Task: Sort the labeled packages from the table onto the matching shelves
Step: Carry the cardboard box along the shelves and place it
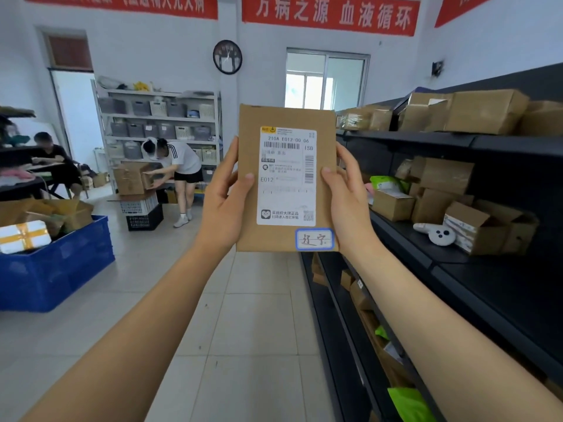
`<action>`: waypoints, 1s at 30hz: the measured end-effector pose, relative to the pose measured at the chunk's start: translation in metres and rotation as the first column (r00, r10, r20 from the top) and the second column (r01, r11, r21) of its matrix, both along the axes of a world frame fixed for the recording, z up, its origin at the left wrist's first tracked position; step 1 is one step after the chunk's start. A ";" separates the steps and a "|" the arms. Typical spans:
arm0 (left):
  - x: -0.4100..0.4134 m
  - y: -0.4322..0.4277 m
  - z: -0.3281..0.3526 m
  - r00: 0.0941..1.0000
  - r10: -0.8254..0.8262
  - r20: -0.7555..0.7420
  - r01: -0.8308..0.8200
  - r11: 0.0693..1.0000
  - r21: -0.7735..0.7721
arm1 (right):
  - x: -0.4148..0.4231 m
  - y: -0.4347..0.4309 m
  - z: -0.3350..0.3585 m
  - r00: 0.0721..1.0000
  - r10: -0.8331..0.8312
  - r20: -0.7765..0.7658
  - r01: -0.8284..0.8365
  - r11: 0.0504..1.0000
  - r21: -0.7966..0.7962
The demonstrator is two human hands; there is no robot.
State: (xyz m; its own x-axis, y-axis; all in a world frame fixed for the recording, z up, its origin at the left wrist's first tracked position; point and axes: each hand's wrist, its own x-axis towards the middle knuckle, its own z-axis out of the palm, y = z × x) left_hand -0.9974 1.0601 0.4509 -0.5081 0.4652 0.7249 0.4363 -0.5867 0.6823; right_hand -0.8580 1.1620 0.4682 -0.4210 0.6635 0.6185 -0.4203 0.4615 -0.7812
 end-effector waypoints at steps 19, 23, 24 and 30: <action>-0.132 0.214 0.018 0.998 0.057 -0.036 -0.055 0.997 0.047 | -0.135 0.220 0.018 0.995 0.066 -0.069 -0.065 0.998 0.015; -0.175 0.243 0.010 0.998 0.062 -0.019 -0.061 0.997 0.036 | -0.180 0.247 0.009 0.996 0.068 -0.063 -0.068 0.998 -0.005; -0.186 0.250 0.008 0.998 0.059 -0.015 -0.058 0.998 0.038 | -0.193 0.254 0.007 0.996 0.065 -0.058 -0.065 0.998 -0.009; -0.264 0.292 0.004 1.000 0.028 -0.010 -0.028 0.999 0.026 | -0.268 0.291 0.002 0.999 0.016 -0.039 -0.017 1.000 -0.018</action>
